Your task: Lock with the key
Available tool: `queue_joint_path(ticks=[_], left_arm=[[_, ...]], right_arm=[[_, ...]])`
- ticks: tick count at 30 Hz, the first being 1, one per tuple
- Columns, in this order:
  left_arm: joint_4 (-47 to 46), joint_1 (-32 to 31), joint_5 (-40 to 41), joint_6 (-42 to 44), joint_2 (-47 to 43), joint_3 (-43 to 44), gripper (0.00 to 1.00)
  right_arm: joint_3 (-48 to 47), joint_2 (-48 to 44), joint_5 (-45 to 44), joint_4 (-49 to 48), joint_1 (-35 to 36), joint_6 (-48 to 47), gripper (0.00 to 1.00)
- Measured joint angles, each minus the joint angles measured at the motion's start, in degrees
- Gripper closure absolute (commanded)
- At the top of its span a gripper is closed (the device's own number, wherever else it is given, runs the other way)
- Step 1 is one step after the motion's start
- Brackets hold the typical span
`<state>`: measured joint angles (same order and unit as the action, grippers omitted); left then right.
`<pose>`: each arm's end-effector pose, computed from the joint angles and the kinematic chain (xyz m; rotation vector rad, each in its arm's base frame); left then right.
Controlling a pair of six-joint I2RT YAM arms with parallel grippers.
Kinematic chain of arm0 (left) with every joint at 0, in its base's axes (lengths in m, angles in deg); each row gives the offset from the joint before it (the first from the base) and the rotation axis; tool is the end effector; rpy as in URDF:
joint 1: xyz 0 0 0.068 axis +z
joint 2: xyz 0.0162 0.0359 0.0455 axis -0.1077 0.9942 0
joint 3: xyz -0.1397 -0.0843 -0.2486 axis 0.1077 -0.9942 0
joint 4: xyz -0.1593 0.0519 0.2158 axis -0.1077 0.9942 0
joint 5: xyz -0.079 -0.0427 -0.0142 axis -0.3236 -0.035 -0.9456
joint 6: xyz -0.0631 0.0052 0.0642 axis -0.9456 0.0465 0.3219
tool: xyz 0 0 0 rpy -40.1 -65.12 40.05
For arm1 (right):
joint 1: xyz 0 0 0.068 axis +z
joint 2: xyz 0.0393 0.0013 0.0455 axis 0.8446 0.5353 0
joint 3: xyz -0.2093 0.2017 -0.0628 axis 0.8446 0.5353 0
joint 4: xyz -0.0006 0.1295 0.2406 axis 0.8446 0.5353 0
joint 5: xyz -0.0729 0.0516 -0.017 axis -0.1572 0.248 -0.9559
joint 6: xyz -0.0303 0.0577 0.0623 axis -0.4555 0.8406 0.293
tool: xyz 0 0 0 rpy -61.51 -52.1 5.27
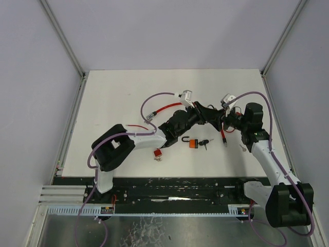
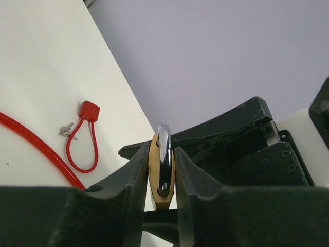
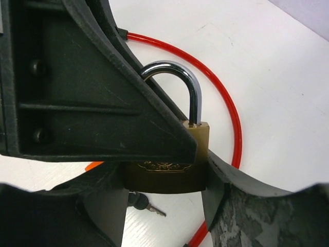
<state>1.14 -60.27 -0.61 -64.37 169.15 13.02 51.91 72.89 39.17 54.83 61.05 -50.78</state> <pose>0.3017 -0.3976 0.2600 -0.0729 1.6656 -1.3354 0.2606 0.0705 0.2795 -0.8168 1.6185 0.5194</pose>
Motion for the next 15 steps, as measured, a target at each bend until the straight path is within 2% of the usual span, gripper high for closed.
queue_joint_path(ticks=[4,7,11,15], left_arm=[[-0.31,-0.07,-0.07,0.07,-0.04,0.00,0.47],[-0.68,-0.26,-0.02,0.46,-0.90,-0.26,0.39],[-1.62,-0.26,0.07,1.14,-3.10,-1.25,0.36],[-1.53,0.52,0.59,1.66,-5.25,-1.53,0.40]], right_arm=[[0.00,0.00,-0.46,0.72,0.00,-0.02,0.93],[0.00,-0.02,-0.48,1.60,-0.20,0.00,0.95],[0.00,-0.50,-0.42,1.70,-0.90,-0.02,0.96],[0.00,-1.95,-0.42,2.54,-1.62,-0.87,0.97]])
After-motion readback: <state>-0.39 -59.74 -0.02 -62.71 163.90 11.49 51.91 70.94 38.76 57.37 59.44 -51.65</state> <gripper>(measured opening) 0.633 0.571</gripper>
